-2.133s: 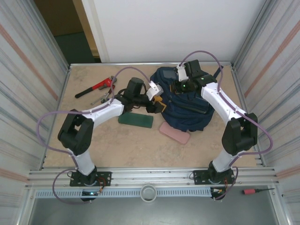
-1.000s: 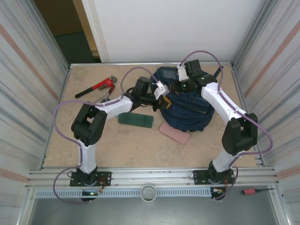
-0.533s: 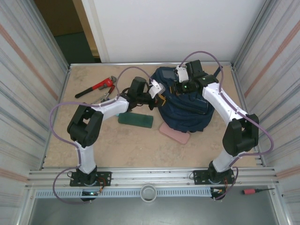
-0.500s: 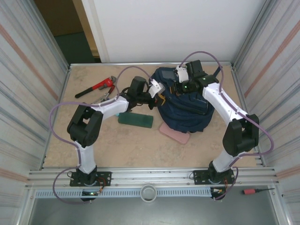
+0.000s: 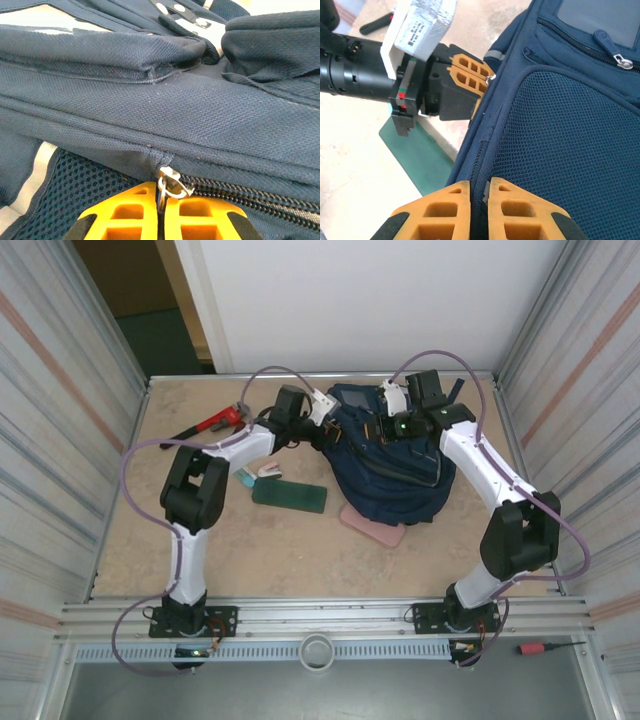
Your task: Pack the student bag
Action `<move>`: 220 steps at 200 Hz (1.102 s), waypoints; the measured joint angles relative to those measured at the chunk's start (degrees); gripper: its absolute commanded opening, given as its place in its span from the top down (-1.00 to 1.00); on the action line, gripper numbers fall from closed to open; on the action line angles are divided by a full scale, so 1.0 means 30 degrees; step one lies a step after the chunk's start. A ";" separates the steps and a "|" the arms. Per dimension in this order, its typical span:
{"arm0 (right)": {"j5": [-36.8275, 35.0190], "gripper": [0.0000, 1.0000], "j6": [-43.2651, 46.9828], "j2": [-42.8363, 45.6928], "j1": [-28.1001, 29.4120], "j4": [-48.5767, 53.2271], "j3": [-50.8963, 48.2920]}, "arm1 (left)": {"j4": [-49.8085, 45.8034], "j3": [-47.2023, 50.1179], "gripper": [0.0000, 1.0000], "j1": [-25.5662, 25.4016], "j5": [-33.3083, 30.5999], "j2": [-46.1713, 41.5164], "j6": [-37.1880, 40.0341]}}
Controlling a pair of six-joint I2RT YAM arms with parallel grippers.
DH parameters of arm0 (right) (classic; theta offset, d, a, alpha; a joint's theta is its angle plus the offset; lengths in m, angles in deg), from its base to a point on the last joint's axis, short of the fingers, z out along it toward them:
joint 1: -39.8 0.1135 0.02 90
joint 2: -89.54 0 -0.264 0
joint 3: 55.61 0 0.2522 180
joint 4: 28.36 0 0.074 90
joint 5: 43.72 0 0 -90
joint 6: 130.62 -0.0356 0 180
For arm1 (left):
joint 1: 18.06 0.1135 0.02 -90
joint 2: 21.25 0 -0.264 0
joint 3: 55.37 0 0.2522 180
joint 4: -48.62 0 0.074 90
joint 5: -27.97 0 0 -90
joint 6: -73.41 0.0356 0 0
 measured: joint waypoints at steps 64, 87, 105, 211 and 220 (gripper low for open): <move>-0.1151 1.00 -0.2783 -0.0452 0.0087 -0.0619 0.0430 | 0.0051 0.2448 -0.09 0.1559 -0.1836 -0.1166 -0.2441; -0.1486 1.00 -0.4240 -0.1486 0.0284 -0.1086 0.1406 | 0.0423 0.6266 -0.23 0.2120 -0.2769 -0.3949 -0.3555; -0.1712 1.00 -0.5180 -0.2841 0.0466 -0.1384 0.2645 | 0.0597 0.8765 -0.30 0.1887 -0.3767 -0.6645 -0.4291; -0.5304 -0.41 -0.3366 -0.1800 0.1566 0.0313 0.1639 | 0.1246 1.3675 -0.59 -0.0692 -0.6521 -1.3019 -0.5348; -0.6302 -0.53 -0.3140 0.0168 0.2251 0.0576 -0.0350 | 0.1443 1.3661 -0.60 -0.0692 -0.6674 -1.3085 -0.5289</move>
